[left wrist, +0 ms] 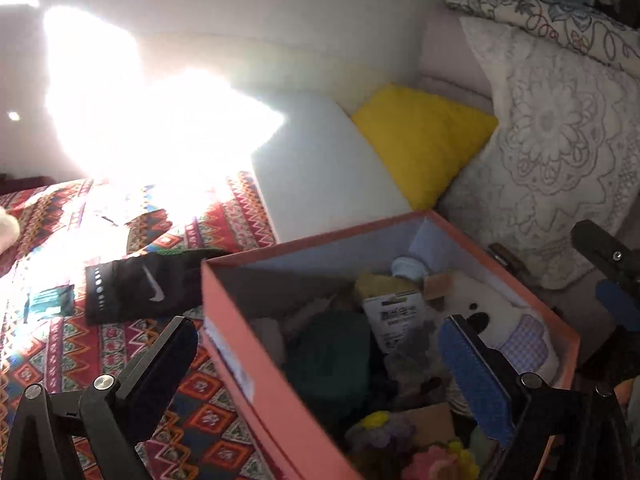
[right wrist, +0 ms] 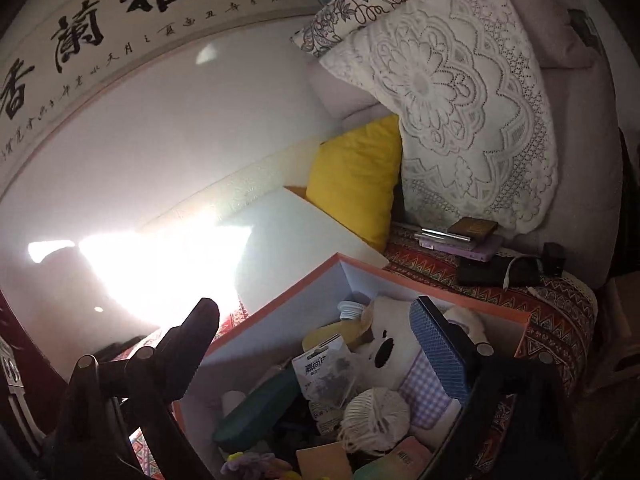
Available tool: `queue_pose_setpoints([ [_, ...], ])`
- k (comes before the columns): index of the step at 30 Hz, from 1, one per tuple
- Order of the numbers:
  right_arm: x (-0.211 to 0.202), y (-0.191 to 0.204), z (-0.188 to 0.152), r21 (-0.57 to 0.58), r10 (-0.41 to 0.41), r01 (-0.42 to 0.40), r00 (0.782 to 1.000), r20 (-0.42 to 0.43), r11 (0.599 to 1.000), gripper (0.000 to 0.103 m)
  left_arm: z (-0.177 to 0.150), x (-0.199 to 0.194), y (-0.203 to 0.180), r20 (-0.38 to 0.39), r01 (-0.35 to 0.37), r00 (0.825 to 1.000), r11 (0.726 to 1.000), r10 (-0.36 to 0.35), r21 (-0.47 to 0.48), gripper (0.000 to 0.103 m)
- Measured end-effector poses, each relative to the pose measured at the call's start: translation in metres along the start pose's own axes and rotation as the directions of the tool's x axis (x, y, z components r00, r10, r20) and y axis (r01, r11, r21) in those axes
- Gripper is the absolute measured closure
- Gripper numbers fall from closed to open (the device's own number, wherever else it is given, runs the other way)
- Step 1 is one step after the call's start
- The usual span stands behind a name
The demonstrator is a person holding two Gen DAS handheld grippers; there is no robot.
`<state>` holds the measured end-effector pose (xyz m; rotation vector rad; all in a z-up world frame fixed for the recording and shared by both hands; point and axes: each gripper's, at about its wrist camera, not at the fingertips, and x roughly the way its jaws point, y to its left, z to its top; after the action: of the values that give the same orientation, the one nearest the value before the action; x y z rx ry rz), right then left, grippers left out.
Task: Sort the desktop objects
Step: 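Carry the yarn ball and clear plastic box into the pink box and release them, then grasp the black sock with the right tool while the left tool grasps the dark green packet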
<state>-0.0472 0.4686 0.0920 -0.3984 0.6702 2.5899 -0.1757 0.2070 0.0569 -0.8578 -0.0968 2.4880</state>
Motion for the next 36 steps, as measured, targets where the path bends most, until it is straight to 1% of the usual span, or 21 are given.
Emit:
queue_pose_setpoints([
  [3, 0.000, 0.028, -0.012, -0.037, 0.031, -0.032, 0.999, -0.011, 0.999, 0.005, -0.012, -0.012, 0.036, -0.010, -0.059, 0.998, 0.998, 0.058, -0.026, 0.003],
  [5, 0.000, 0.049, -0.021, -0.065, 0.055, -0.056, 0.998, -0.019, 0.996, 0.004, -0.021, -0.020, 0.066, -0.018, -0.110, 0.994, 0.992, 0.109, -0.053, 0.003],
  [8, 0.001, 0.080, -0.033, -0.106, 0.093, -0.096, 0.995, -0.033, 0.990, 0.004, -0.038, -0.032, 0.116, -0.039, -0.185, 0.982, 0.978, 0.182, -0.098, 0.003],
  [11, 0.004, 0.120, -0.052, -0.157, 0.159, -0.167, 0.985, -0.063, 0.973, 0.004, -0.056, -0.041, 0.163, -0.069, -0.256, 0.966, 0.959, 0.249, -0.123, 0.003],
  [13, 0.010, 0.147, -0.069, -0.187, 0.214, -0.230, 0.971, -0.105, 0.955, 0.004, -0.068, -0.045, 0.189, -0.093, -0.289, 0.956, 0.949, 0.278, -0.125, 0.003],
  [16, 0.022, 0.186, -0.096, -0.214, 0.289, -0.325, 0.940, -0.182, 0.921, 0.004, -0.080, -0.052, 0.222, -0.120, -0.328, 0.941, 0.940, 0.317, -0.088, 0.003],
  [18, 0.035, 0.209, -0.114, -0.227, 0.312, -0.366, 0.919, -0.243, 0.902, 0.004, -0.086, -0.057, 0.243, -0.121, -0.357, 0.930, 0.931, 0.347, -0.073, 0.003],
  [20, 0.050, 0.230, -0.132, -0.241, 0.322, -0.399, 0.897, -0.303, 0.885, 0.004, -0.089, -0.061, 0.264, -0.105, -0.369, 0.927, 0.924, 0.360, -0.095, 0.003],
  [21, 0.059, 0.240, -0.141, -0.248, 0.322, -0.410, 0.888, -0.329, 0.877, 0.004, -0.090, -0.061, 0.274, -0.097, -0.371, 0.927, 0.921, 0.362, -0.114, 0.003],
  [24, 0.091, 0.263, -0.161, -0.277, 0.277, -0.393, 0.884, -0.376, 0.877, 0.004, -0.089, -0.047, 0.296, -0.120, -0.368, 0.928, 0.915, 0.352, -0.163, 0.003],
  [28, 0.133, 0.294, -0.188, -0.316, 0.214, -0.372, 0.874, -0.436, 0.873, 0.004, -0.079, -0.028, 0.307, -0.133, -0.349, 0.934, 0.925, 0.330, -0.151, 0.003],
  [31, 0.165, 0.316, -0.208, -0.348, 0.162, -0.354, 0.865, -0.475, 0.868, 0.004, -0.073, -0.023, 0.316, -0.139, -0.334, 0.940, 0.925, 0.312, -0.182, 0.003],
  [34, 0.217, 0.326, -0.218, -0.402, 0.069, -0.287, 0.877, -0.476, 0.870, 0.004, -0.072, -0.023, 0.322, -0.147, -0.337, 0.939, 0.920, 0.312, -0.202, 0.003],
  [36, 0.255, 0.324, -0.221, -0.393, 0.029, -0.252, 0.869, -0.494, 0.884, 0.004, -0.072, -0.023, 0.323, -0.150, -0.339, 0.938, 0.918, 0.313, -0.205, 0.003],
])
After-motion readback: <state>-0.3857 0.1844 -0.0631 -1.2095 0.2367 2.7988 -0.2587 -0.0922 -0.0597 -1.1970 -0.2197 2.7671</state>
